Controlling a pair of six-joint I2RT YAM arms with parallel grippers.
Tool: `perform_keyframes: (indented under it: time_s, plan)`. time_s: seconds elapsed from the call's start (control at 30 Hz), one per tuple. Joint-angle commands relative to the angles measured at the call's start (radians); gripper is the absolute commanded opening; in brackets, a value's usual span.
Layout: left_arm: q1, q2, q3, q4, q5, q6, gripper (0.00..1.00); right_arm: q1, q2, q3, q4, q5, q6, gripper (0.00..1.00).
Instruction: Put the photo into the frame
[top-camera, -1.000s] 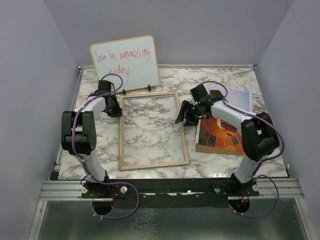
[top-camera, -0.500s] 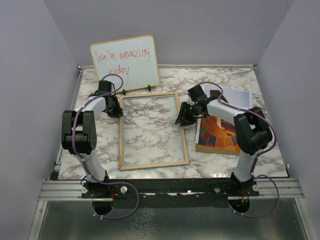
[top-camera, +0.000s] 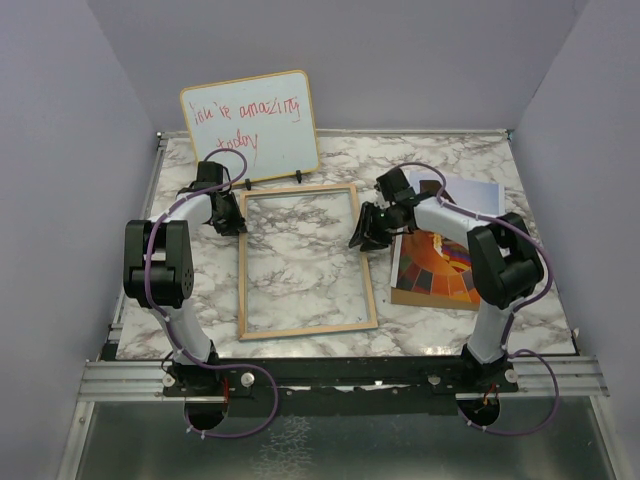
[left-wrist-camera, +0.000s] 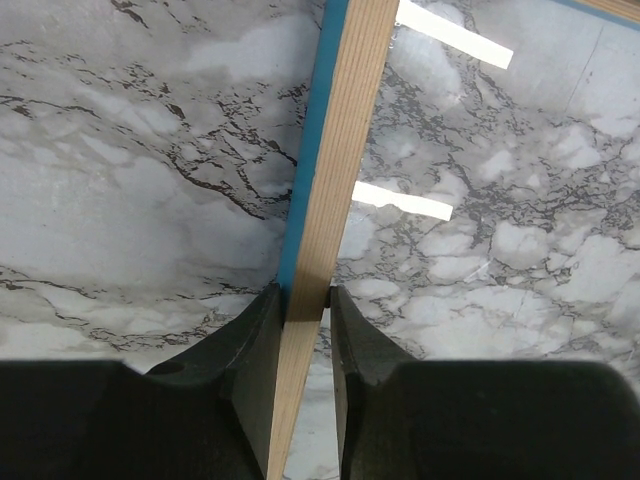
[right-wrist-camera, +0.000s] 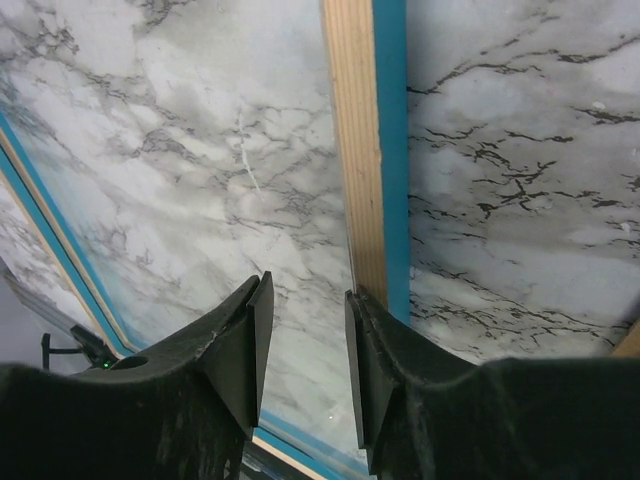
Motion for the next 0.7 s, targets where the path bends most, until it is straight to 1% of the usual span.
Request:
perform_keyframes:
  time_s: [0.0, 0.07, 0.17, 0.23, 0.3, 0.43, 0.67]
  plan:
    - [-0.006, -0.006, -0.018, -0.048, -0.044, -0.009, 0.29, 0.016, 0.000, 0.044, -0.064, 0.111, -0.030, 0.48]
    - [-0.006, -0.018, -0.011, -0.050, -0.060, -0.009, 0.36, 0.016, -0.025, 0.055, -0.094, 0.162, -0.041, 0.52]
    - [-0.006, -0.026, -0.001, -0.052, -0.061, -0.004, 0.44, 0.016, -0.059, 0.062, -0.100, 0.187, -0.053, 0.56]
    - [-0.006, -0.023, 0.003, -0.052, -0.054, -0.003, 0.47, 0.017, -0.066, 0.065, -0.082, 0.178, -0.056, 0.57]
    - [-0.006, -0.015, 0.004, -0.052, -0.042, -0.005, 0.47, 0.017, -0.056, 0.070, -0.062, 0.164, -0.056, 0.56]
    - [-0.006, -0.005, 0.002, -0.042, -0.001, -0.002, 0.47, 0.016, -0.031, 0.083, -0.002, 0.139, -0.050, 0.50]
    - [-0.007, 0.008, -0.015, -0.019, 0.111, 0.014, 0.47, 0.016, 0.069, 0.164, 0.006, 0.149, -0.058, 0.41]
